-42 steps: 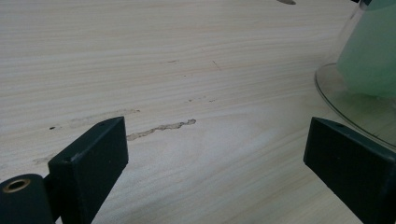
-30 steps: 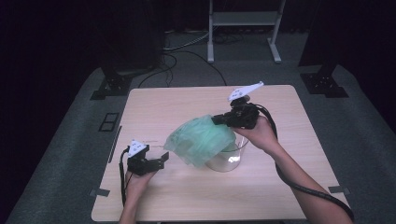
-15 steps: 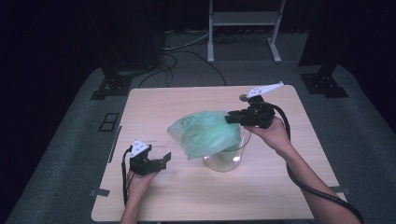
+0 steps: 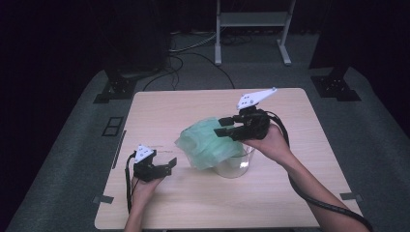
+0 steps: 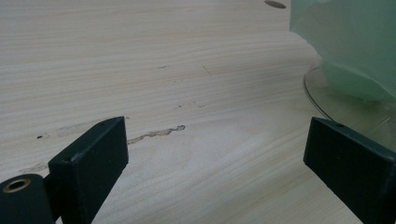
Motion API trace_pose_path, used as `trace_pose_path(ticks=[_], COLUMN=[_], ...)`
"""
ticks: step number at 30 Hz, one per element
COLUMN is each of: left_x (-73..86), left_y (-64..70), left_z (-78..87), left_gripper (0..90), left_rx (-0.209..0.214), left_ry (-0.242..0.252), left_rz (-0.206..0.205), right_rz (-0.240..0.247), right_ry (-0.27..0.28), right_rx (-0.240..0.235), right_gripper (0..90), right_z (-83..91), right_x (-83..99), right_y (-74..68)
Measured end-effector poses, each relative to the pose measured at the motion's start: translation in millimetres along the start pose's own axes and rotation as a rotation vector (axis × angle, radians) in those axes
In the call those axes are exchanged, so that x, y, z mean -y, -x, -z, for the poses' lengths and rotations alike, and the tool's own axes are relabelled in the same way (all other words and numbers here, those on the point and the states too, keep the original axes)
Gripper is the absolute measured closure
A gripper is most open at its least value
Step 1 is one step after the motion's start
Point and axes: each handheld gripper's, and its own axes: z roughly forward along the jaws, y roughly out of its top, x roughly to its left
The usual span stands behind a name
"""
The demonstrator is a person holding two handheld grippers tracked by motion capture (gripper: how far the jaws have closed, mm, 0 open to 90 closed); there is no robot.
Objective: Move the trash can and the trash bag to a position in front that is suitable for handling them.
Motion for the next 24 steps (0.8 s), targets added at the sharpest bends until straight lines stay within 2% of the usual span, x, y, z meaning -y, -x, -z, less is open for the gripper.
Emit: trace_pose_path(ticks=[6,10,19,22,24], left_x=[0.1,-0.2,-0.2,0.0,-0.2], left_y=[-0.5,-0.4,-1.7,-1.3,-0.9], left_z=[0.0,0.5,1.0,0.8,0.7], left_gripper=[5.4,5.4,5.3,5.4,5.3], left_rx=[0.000,0.000,-0.001,-0.002,-0.002], left_ry=[-0.002,0.002,0.001,-0.002,0.000], left_rz=[0.000,-0.001,-0.001,-0.003,-0.003], right_rz=[0.029,0.050,0.091,0.109,0.112], right_ry=[-0.029,-0.062,-0.109,-0.125,-0.138], right_rx=[-0.044,-0.040,0.035,0.074,0.092], right_gripper=[53.0,52.6,51.0,57.1,65.3], right_z=[-17.7,-31.6,-55.7,-61.0,-63.7], right_x=[-6.8,-10.5,-13.8,-15.2,-15.7], right_y=[-20.1,-29.3,-39.8,-42.4,-43.0])
